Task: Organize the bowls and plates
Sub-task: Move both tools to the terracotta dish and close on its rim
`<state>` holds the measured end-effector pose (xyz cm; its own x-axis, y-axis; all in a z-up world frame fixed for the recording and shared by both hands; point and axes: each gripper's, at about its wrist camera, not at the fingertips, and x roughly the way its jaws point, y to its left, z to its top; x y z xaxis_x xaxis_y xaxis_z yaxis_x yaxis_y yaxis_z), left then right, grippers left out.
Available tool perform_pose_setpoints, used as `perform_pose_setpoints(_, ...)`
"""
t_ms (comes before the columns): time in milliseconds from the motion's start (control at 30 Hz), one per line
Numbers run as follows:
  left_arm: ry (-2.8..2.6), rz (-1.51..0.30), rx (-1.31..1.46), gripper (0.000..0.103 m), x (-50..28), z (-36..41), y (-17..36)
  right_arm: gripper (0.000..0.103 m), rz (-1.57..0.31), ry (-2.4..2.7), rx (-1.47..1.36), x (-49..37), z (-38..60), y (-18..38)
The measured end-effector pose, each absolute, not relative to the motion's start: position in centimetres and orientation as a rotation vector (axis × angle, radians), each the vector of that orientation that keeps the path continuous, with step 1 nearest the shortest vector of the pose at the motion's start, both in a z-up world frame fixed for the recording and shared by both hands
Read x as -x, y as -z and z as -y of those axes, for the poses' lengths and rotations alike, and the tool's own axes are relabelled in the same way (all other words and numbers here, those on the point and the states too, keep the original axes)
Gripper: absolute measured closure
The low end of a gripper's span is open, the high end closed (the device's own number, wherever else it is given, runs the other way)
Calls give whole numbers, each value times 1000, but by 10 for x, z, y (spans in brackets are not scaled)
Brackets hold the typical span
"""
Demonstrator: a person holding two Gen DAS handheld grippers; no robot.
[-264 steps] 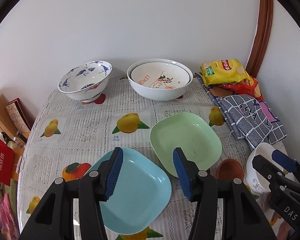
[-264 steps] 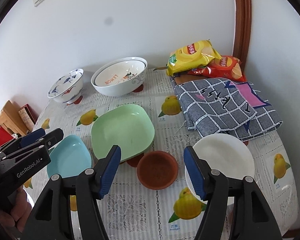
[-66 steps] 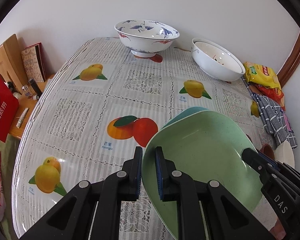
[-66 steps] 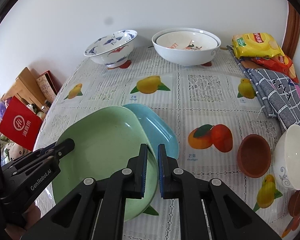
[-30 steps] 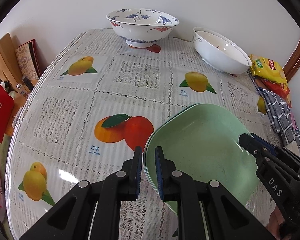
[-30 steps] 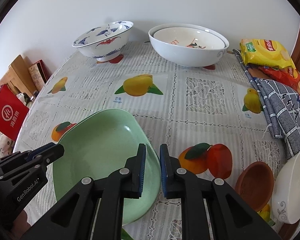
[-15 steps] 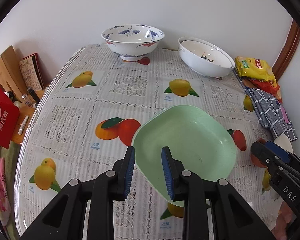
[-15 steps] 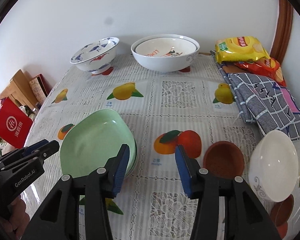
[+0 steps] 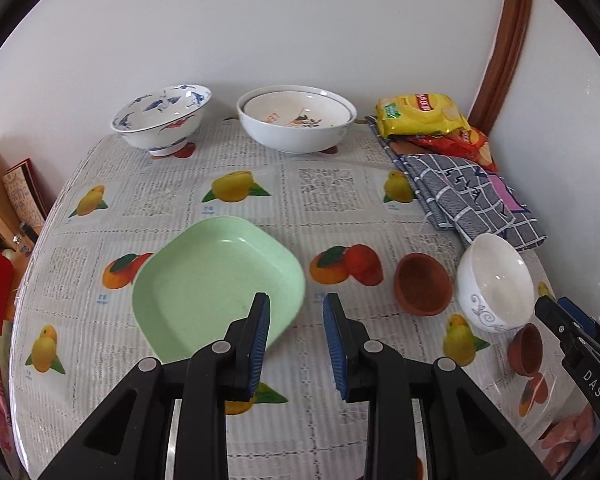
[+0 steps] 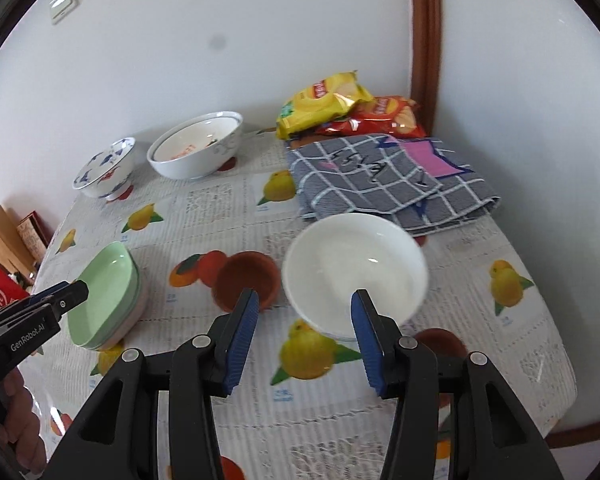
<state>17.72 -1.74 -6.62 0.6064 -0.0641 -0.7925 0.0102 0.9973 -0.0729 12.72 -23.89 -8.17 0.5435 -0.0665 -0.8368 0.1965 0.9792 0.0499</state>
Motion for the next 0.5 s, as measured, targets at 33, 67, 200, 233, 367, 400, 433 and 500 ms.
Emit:
perform_pose_setpoints(33,57,-921,59,77,-176,25,67,55,-976,189,-141,-121,250,81)
perform_pose_setpoints(67,66,-924,55,77,-176,33,67,55,-971,215,-143,-116,260,81)
perform_pose_setpoints(200,83,-932,53,77,-175,58,70,55,-1014,267,-178,-100,296,90)
perform_pose_setpoints(233,87,-934,52,77,-176,63,71,55,-1026,282,-179,-97,302,93)
perform_pose_setpoints(367,93,-941,64,77,-181,77,76,55,-1062,307,-220,-86,332,103)
perform_pose_setpoints(400,96,-941,69,77,-182,79,77,55,-1065,309,-234,-83,338,105)
perform_pose_setpoints(433,100,-939,71,77,-184,81,78,55,-1068,317,-242,-81,344,107)
perform_pose_setpoints(500,94,-939,66,77,-188,85,81,55,-1075,329,-254,-77,353,111)
